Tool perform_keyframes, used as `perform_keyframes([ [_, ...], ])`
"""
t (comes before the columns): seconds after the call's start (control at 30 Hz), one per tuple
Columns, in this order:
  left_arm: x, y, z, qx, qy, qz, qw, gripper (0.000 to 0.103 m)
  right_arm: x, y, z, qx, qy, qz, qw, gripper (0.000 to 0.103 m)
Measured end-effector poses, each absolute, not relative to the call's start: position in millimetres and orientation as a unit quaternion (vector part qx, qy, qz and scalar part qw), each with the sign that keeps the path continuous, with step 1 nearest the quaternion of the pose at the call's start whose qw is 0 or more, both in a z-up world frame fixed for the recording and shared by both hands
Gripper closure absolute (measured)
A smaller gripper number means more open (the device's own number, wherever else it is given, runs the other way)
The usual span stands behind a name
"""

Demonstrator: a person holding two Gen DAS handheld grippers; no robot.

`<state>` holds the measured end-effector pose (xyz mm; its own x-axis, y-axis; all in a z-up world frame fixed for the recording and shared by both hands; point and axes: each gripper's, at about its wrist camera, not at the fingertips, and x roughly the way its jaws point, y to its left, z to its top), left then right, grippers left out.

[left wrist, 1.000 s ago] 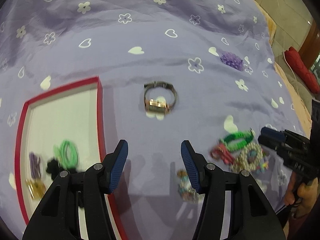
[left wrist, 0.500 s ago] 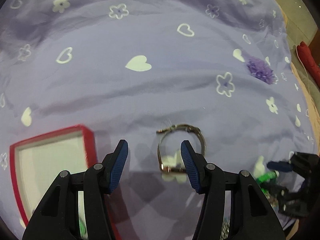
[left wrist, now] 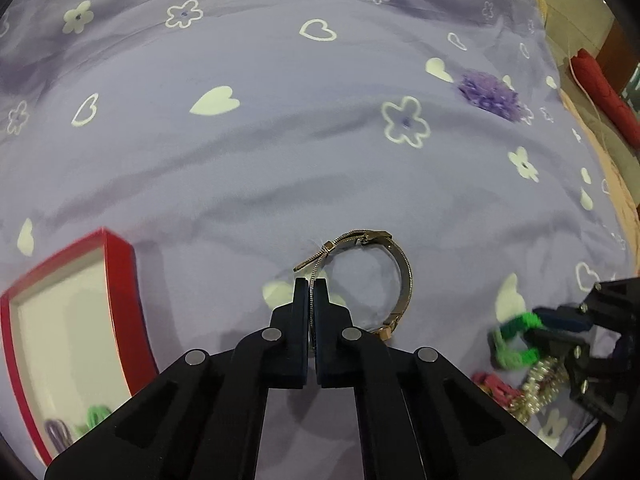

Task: Organize jewelry
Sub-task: 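Grasp the gold watch with the left tool while the right tool grasps the green braided keychain, then carry the watch and braided keychain into the tray and open both tools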

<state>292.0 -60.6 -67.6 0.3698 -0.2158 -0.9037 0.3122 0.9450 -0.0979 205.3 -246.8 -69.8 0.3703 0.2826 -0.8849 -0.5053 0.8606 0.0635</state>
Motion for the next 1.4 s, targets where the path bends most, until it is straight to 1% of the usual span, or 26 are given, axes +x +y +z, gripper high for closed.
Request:
perform_keyframes([
  [0.2, 261.3, -45.8, -51.2, 0.011, 0.524, -0.159, 0.837, 0.102, 200.0, -274.9, -48.7, 0.008, 0.489, 0.233, 0.841, 0.093],
  [0.43, 224.5, -23.5, -29.9, -0.026, 0.503, -0.148, 0.851, 0.102, 194.0, -267.4, -31.8, 0.075, 0.472, 0.251, 0.842, 0.093],
  [0.63, 195.2, 3.4, -20.7, -0.051, 0.488, -0.126, 0.862, 0.102, 184.1, -239.6, -27.6, 0.089, 0.464, 0.264, 0.841, 0.093],
  [1.03, 134.9, 72.7, -10.7, -0.100, 0.471, -0.065, 0.874, 0.102, 165.4, -166.4, -23.3, 0.084, 0.460, 0.314, 0.827, 0.093],
  [1.4, 101.8, 132.9, -16.3, -0.127, 0.466, -0.012, 0.875, 0.102, 152.2, -112.8, -26.3, 0.073, 0.466, 0.348, 0.810, 0.093],
])
